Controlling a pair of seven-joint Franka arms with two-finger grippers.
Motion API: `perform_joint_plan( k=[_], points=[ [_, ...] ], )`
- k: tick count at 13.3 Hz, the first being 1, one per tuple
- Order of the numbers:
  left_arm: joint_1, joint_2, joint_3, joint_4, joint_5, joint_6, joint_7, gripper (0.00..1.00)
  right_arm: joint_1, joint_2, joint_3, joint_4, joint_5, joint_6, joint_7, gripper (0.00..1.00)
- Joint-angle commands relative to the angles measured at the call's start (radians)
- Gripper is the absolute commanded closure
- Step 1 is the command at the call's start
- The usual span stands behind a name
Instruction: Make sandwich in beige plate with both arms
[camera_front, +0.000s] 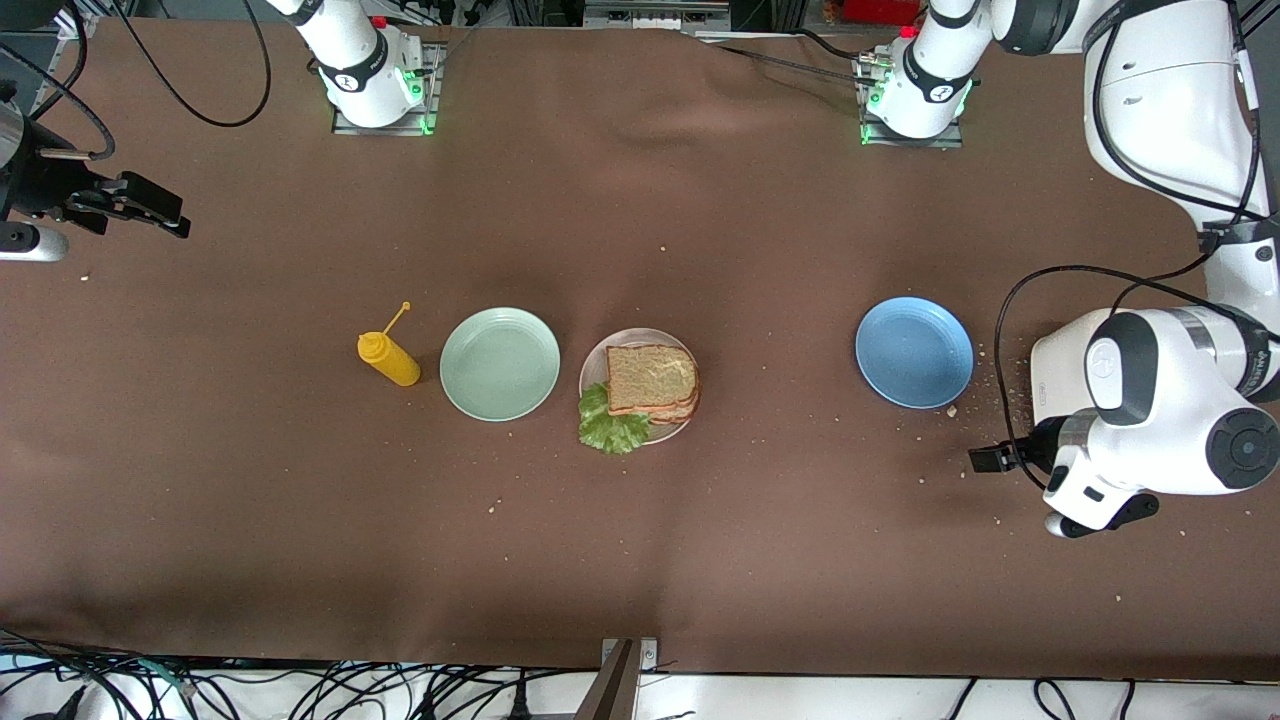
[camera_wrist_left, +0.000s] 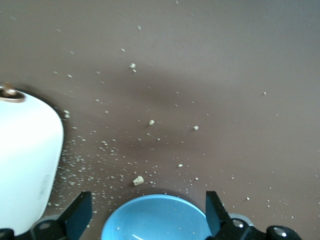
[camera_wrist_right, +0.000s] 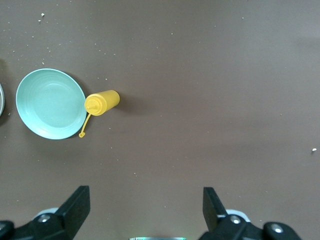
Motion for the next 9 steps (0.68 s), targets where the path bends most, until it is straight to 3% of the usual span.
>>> perform_joint_plan(
  k=[1, 2, 5, 9],
  points=[
    [0.015, -0.182, -0.011, -0.188, 0.061, -0.008, 0.033, 0.0, 0.007, 0.011, -0.001, 0.025, -0.002, -0.018, -0.013, 0.0],
    [0.021, -0.259, -0.013, -0.274, 0.089, 0.001, 0.077, 0.0, 0.007, 0.011, -0.001, 0.026, -0.002, -0.018, -0.013, 0.0],
    [0.042, -0.431, -0.04, -0.404, 0.158, -0.031, 0.153, 0.0, 0.009, 0.011, -0.001, 0.026, -0.002, -0.018, -0.015, 0.0],
    [0.047, -0.572, -0.106, -0.406, 0.254, -0.19, 0.15, 0.0, 0.012, 0.011, -0.001, 0.025, -0.002, -0.018, -0.013, 0.0]
  ],
)
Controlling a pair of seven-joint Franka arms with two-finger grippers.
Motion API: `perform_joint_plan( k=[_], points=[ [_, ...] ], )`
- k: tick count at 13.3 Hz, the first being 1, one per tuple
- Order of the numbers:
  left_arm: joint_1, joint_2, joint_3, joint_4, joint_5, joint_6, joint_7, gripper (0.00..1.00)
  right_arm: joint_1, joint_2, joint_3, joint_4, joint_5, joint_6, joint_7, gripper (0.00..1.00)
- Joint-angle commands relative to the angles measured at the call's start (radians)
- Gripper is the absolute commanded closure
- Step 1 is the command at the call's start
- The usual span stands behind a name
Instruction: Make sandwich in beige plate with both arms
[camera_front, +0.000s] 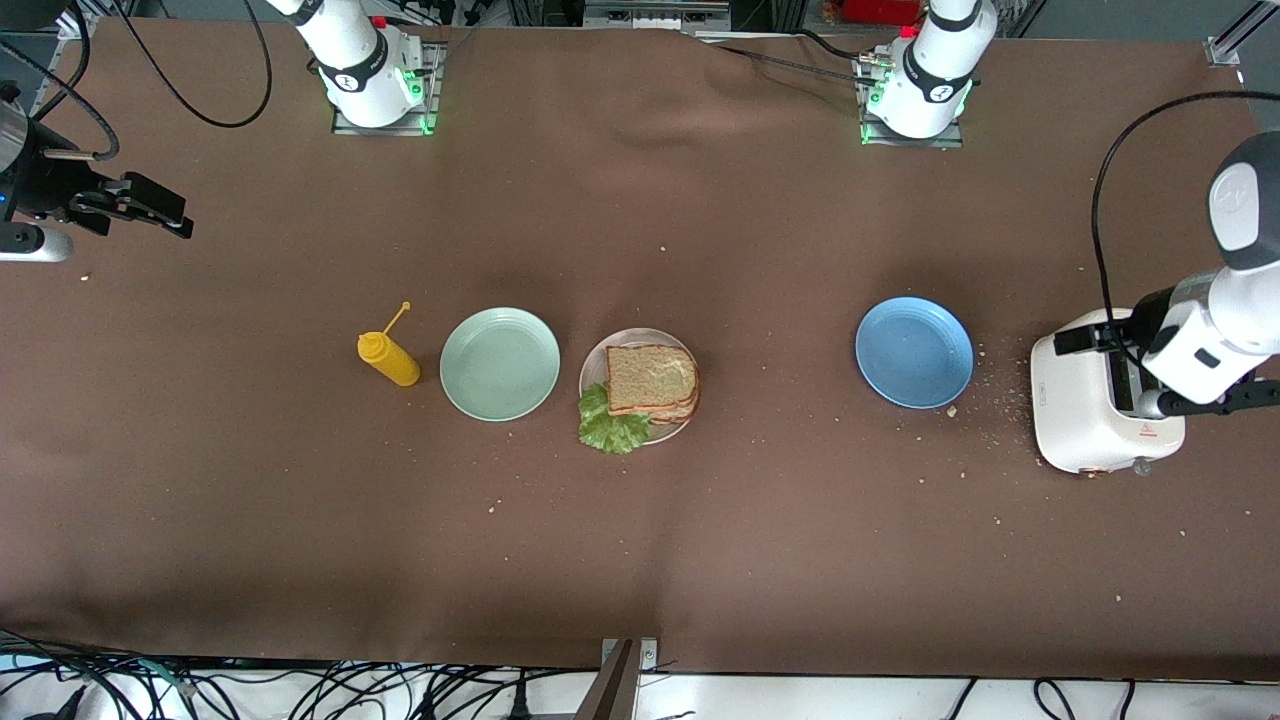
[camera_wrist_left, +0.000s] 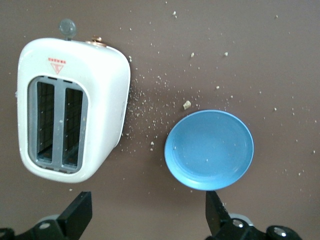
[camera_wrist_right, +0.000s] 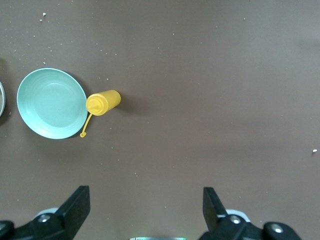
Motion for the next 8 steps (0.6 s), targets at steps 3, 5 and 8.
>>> perform_joint_plan(
  k=[3, 5, 8],
  points=[
    [0.005, -0.146, -0.051, -0.043, 0.026, -0.083, 0.011, 0.0, 0.007, 0.009, -0.003, 0.024, -0.007, -0.016, -0.013, 0.0],
    [0.002, -0.185, -0.051, -0.043, 0.023, -0.081, 0.011, 0.0, 0.007, 0.009, -0.003, 0.024, -0.011, -0.013, -0.013, 0.0],
    [0.005, -0.217, -0.049, -0.044, 0.02, -0.063, 0.011, 0.0, 0.007, 0.009, -0.001, 0.024, -0.025, 0.004, -0.012, 0.0]
  ],
)
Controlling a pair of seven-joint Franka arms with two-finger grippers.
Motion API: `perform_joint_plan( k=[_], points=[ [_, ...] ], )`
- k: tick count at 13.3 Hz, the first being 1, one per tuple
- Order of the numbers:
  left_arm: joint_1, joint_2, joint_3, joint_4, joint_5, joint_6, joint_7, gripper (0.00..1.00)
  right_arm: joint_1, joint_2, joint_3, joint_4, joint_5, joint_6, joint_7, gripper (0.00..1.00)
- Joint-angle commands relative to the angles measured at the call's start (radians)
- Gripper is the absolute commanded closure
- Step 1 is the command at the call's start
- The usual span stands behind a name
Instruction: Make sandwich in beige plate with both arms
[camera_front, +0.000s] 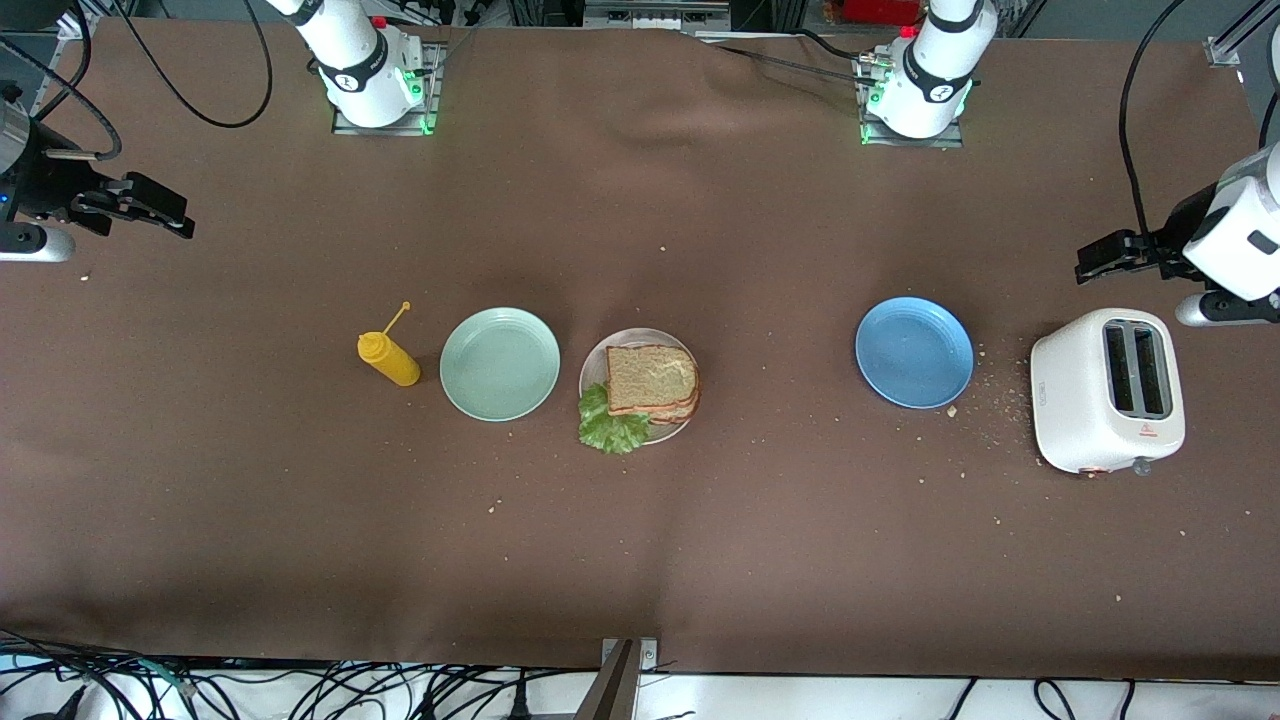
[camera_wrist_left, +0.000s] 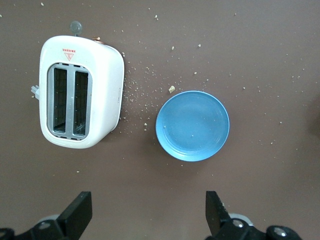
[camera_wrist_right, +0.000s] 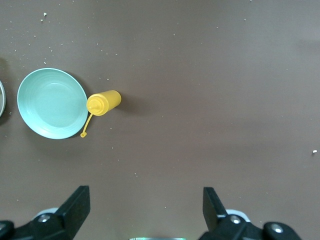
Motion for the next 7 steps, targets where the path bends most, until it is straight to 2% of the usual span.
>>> perform_joint_plan(
  k=[1, 5, 7],
  points=[
    [0.006, -0.06, -0.005, -0.037, 0.016, 0.044, 0.009, 0.0, 0.008, 0.009, -0.001, 0.025, -0.036, 0.0, -0.012, 0.0],
    [0.024, -0.046, -0.02, -0.026, 0.013, 0.052, 0.002, 0.0, 0.016, 0.009, -0.001, 0.025, -0.038, 0.0, -0.007, 0.0],
    [0.021, -0.043, -0.021, -0.007, 0.001, 0.015, -0.015, 0.0, 0.019, 0.009, -0.001, 0.027, -0.048, 0.0, -0.012, 0.0]
  ],
)
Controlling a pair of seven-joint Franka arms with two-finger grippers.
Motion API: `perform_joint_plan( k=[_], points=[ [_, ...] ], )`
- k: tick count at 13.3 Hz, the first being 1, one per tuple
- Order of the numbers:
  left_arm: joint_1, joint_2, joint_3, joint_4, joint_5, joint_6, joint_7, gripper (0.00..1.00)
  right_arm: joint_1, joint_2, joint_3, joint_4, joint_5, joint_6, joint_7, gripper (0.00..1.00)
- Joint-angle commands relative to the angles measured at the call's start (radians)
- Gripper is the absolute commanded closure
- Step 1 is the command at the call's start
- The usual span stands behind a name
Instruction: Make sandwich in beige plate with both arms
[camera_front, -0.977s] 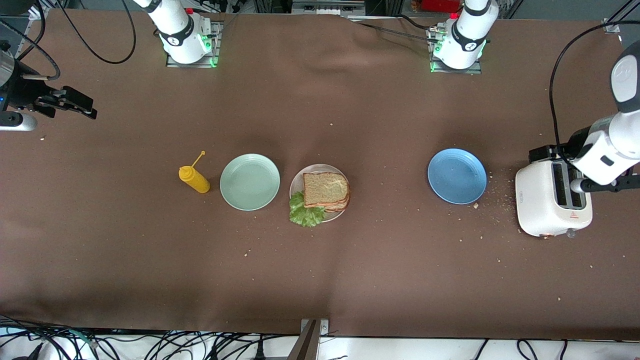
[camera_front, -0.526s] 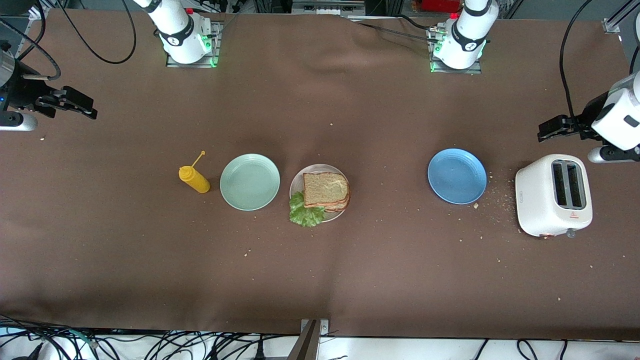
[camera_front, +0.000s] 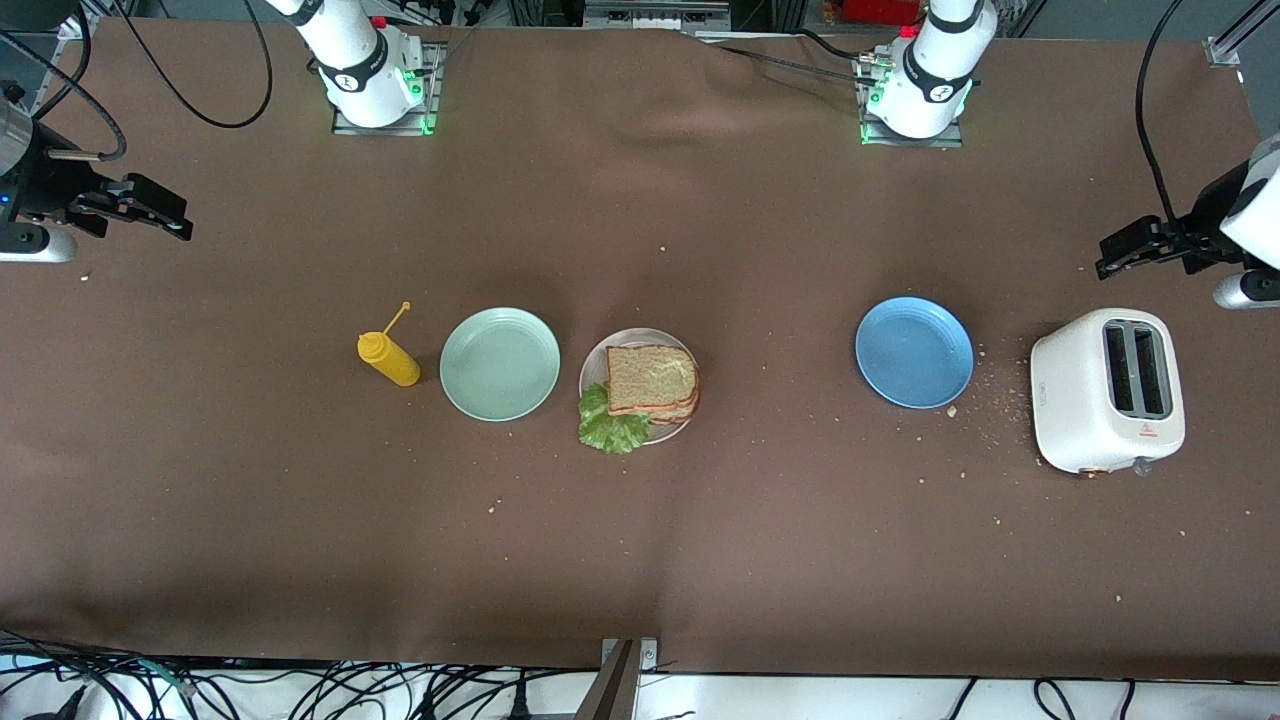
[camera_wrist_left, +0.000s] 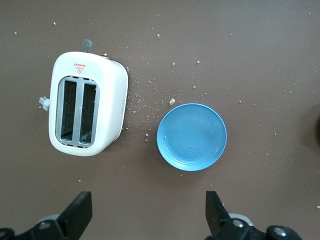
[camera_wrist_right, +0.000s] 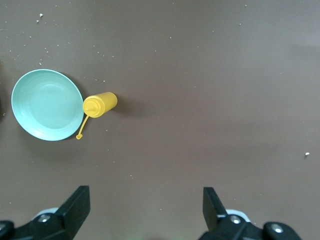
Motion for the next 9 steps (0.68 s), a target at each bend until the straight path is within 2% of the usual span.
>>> perform_joint_plan(
  k=[1, 9],
  points=[
    [0.014, -0.016, -0.015, -0.006, -0.015, -0.035, -0.008, 0.0, 0.009, 0.009, -0.001, 0.025, -0.024, -0.007, -0.013, 0.0],
    [0.007, -0.014, -0.017, -0.004, -0.032, -0.049, 0.006, 0.0, 0.009, 0.009, -0.001, 0.025, -0.021, -0.01, -0.002, 0.0]
  ],
)
